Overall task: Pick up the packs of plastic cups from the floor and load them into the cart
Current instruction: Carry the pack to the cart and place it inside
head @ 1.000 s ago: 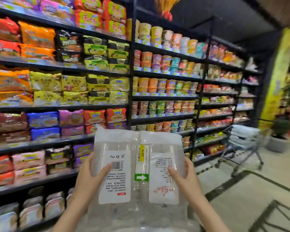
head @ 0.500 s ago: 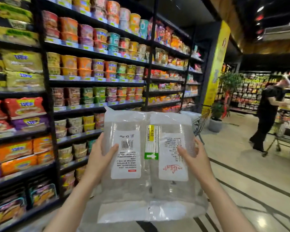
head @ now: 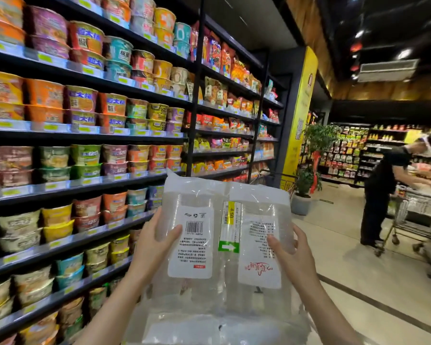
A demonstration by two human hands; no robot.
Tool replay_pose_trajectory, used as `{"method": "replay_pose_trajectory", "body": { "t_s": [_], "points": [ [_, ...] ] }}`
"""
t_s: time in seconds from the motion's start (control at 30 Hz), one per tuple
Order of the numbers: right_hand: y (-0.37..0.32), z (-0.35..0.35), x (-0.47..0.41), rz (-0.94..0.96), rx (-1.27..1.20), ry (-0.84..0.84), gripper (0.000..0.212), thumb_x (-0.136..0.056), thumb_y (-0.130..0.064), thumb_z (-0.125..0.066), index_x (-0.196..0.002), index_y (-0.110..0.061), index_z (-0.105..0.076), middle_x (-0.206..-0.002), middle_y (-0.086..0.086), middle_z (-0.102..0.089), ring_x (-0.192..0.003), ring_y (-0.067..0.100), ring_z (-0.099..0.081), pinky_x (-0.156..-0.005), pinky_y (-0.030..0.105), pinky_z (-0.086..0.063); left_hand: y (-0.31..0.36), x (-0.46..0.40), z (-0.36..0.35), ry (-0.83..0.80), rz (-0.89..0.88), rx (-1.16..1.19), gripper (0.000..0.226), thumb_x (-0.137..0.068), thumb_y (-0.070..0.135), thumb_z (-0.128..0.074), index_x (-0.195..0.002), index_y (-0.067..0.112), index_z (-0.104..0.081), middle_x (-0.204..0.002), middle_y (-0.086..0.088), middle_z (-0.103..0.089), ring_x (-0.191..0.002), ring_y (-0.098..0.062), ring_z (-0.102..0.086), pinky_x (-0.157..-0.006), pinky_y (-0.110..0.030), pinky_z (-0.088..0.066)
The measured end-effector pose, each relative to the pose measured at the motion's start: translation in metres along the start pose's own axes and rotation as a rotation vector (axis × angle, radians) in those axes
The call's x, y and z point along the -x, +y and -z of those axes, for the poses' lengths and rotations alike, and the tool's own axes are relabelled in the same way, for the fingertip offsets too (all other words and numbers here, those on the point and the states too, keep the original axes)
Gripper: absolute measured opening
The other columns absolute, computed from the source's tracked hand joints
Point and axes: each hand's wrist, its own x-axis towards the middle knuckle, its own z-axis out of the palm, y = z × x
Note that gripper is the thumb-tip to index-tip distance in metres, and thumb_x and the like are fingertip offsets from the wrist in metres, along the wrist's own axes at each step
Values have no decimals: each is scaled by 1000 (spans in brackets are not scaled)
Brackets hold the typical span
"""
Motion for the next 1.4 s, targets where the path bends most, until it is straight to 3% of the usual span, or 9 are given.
{"method": "replay_pose_trajectory", "body": {
  "t_s": [0.2,0.33,0.4,0.53,0.63,0.73,0.93,1.17,1.4],
  "points": [
    [42,-15,-144,-36,13,56,69,-81,-32,-69,-139,-27,-32,-127,9,-56,-106,27,-61,-92,46,-50,-60,-133,-85,-38,-7,-38,92,-59,68,-59,-140,32,-34,-136,9,-48,-122,-13,-48,-105,-41,-39],
    [89,-27,-242,-53,-17,72,66,-83,-29,-67,-139,-26,-32,-124,7,-57,-99,25,-63,-85,42,-53,-108,-214,-155,-15,49,-8,78,-81,35,-68,-143,24,-22,-121,11,-39,-109,-9,-43,-91,-28,-36],
    [112,-32,-300,-50,-37,85,64,-83,-27,-67,-137,-25,-33,-123,7,-57,-98,24,-63,-83,42,-54,-131,-263,-191,-35,46,-13,72,-82,34,-68,-139,26,-25,-118,10,-42,-106,-12,-48,-85,-28,-40],
    [147,-36,-429,-50,-42,117,66,-82,-26,-69,-138,-23,-34,-124,8,-58,-102,27,-63,-85,42,-53,-171,-371,-263,-67,26,18,66,-68,48,-68,-123,36,-34,-115,3,-53,-105,-18,-58,-90,-40,-49],
    [165,-38,-520,-30,-14,131,64,-81,-28,-69,-136,-22,-37,-119,7,-60,-98,24,-63,-78,34,-51,-194,-448,-317,-58,18,30,60,-77,33,-71,-126,32,-36,-117,3,-49,-108,-19,-54,-91,-38,-46],
    [188,-43,-601,-39,-16,135,63,-80,-31,-70,-134,-24,-38,-113,1,-60,-99,23,-63,-85,39,-52,-224,-519,-365,-64,35,19,55,-83,24,-67,-128,30,-37,-120,4,-48,-113,-21,-53,-92,-37,-45],
    [256,-71,-754,-71,-15,141,59,-80,-30,-71,-130,-25,-40,-113,1,-60,-101,24,-63,-88,43,-52,-309,-647,-447,-88,59,0,65,-73,39,-69,-129,32,-37,-121,5,-50,-113,-23,-55,-96,-46,-46],
    [336,-102,-948,-104,17,183,59,-80,-31,-70,-130,-25,-40,-110,-1,-59,-99,22,-62,-89,42,-52,-411,-819,-563,-128,37,21,56,-81,19,-69,-129,20,-42,-122,-3,-53,-113,-23,-53,-94,-35,-42],
    [412,-104,-1126,-177,38,234,61,-79,-31,-71,-130,-26,-38,-115,4,-63,-97,24,-66,-89,50,-52,-483,-965,-684,-230,86,60,72,-56,56,-64,-119,30,-41,-116,4,-53,-109,-18,-53,-94,-35,-43]
  ]
}}
